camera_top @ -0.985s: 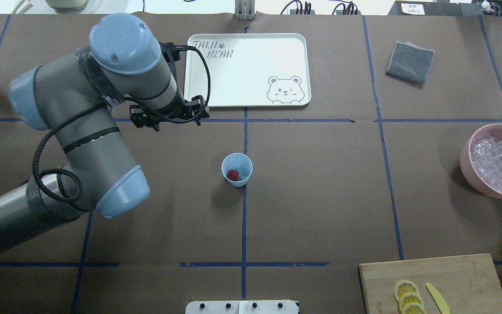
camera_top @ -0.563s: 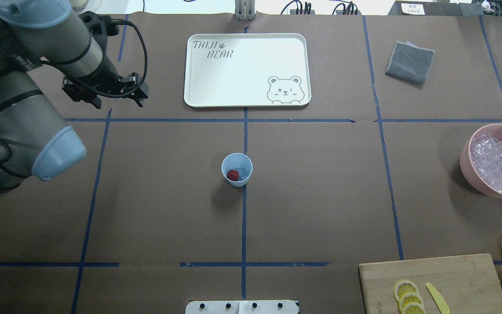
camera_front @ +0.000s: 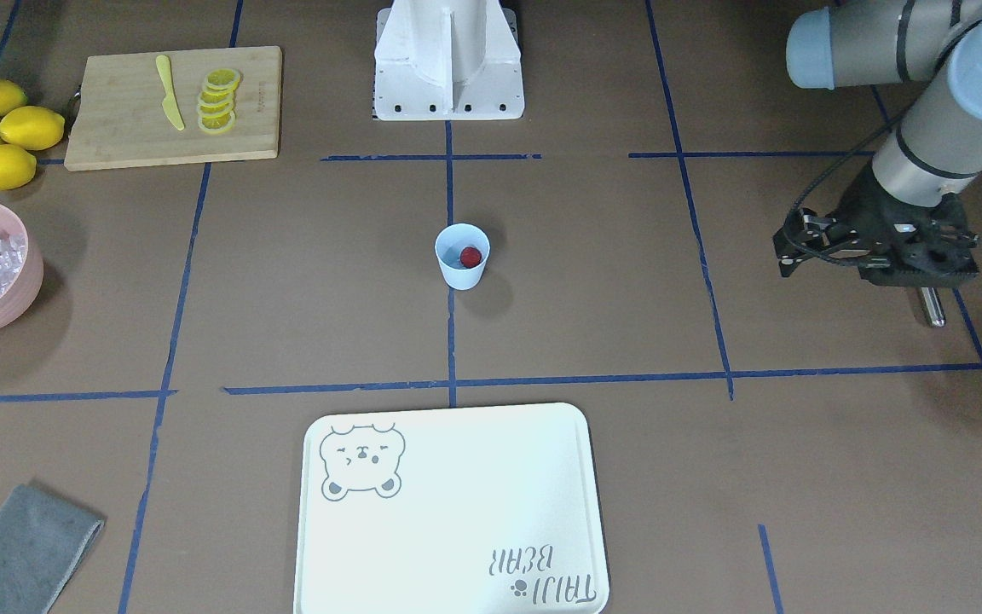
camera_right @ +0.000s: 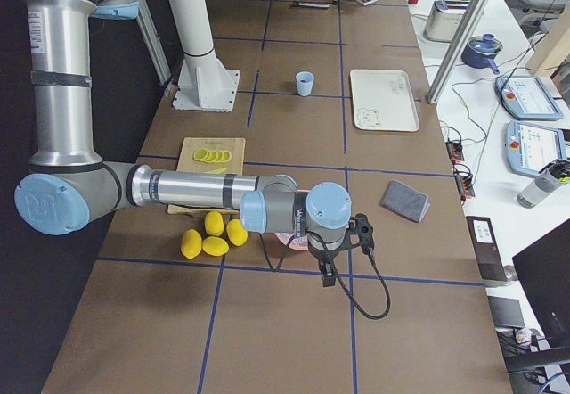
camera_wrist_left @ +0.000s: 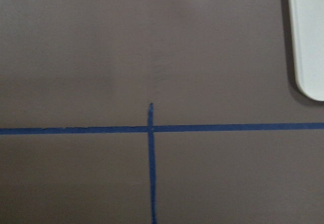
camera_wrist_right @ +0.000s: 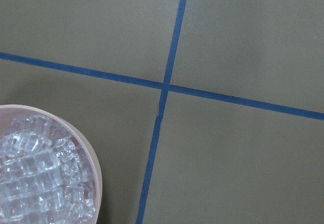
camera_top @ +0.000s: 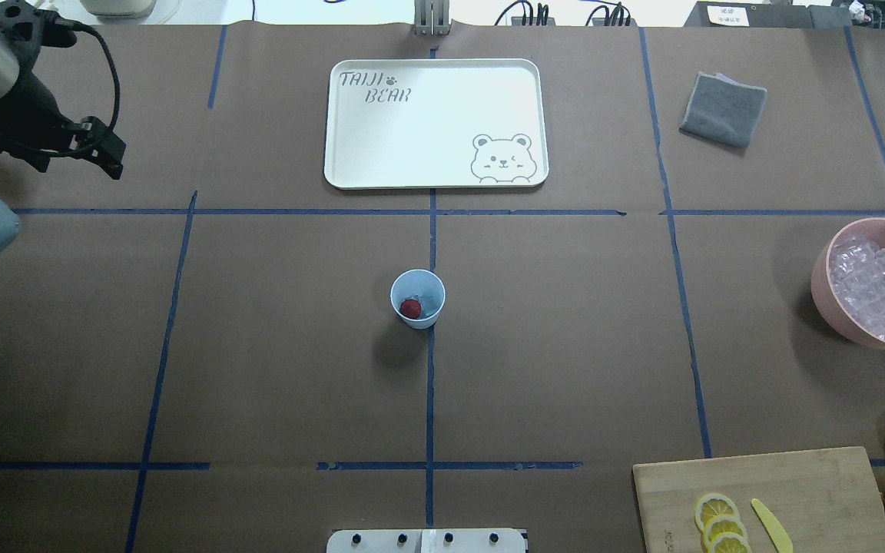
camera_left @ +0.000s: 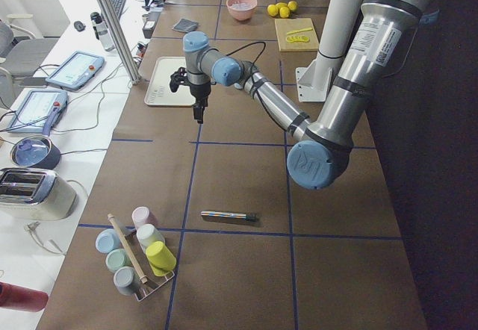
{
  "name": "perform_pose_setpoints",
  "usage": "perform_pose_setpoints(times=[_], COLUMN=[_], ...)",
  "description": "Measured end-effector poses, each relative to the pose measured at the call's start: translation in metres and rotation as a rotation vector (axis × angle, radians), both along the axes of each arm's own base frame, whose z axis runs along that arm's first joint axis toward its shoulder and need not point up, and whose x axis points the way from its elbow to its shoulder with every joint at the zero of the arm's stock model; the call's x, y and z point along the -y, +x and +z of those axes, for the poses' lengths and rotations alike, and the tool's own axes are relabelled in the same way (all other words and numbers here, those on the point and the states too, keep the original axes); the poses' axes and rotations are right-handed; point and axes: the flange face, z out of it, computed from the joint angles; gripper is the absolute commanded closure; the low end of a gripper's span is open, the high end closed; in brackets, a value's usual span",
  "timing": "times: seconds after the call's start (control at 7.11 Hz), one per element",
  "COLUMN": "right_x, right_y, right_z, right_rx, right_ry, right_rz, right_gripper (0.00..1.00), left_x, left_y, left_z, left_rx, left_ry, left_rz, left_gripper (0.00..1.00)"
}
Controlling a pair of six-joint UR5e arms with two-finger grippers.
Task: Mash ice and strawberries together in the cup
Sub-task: 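Move the left gripper back toward the metal muddler, then grasp the metal muddler with the left gripper and lift it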
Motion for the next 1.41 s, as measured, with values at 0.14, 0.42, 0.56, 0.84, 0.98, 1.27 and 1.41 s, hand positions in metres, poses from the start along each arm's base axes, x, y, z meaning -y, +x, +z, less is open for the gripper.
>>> perform_pose_setpoints(times=[0.14,0.42,0.56,0.84,0.98,1.27,1.41], right_x=[0.001,0.001,0.0,0.0,0.0,0.001,0.002], right_y=[0.0,0.0,0.0,0.0,0.0,0.0,0.0], right_z=[-0.001,-0.001,0.001,0.002,0.002,0.002,0.001], right_rx=[-0.001,-0.001,-0.001,-0.001,-0.001,-0.001,-0.002], right_ry=[0.003,0.001,-0.002,-0.004,-0.004,-0.003,-0.002], right_rz=[0.006,0.009,0.01,0.01,0.01,0.01,0.01], right_gripper=[0.0,0.0,0.0,0.0,0.0,0.0,0.0], left_x=[-0.005,-0.029,-0.044,-0.063,-0.068,-0.076,-0.079], left_y=[-0.03,-0.07,-0.08,-0.089,-0.09,-0.092,-0.091], left_z=[0.037,0.108,0.142,0.211,0.245,0.303,0.318], left_rx=[0.026,0.045,0.04,0.017,-0.001,-0.047,-0.063], left_ry=[0.006,0.016,0.035,0.053,0.049,0.03,0.02], left_rz=[0.029,0.042,0.039,-0.005,-0.047,-0.155,-0.19], left_gripper=[0.0,0.0,0.0,0.0,0.0,0.0,0.0])
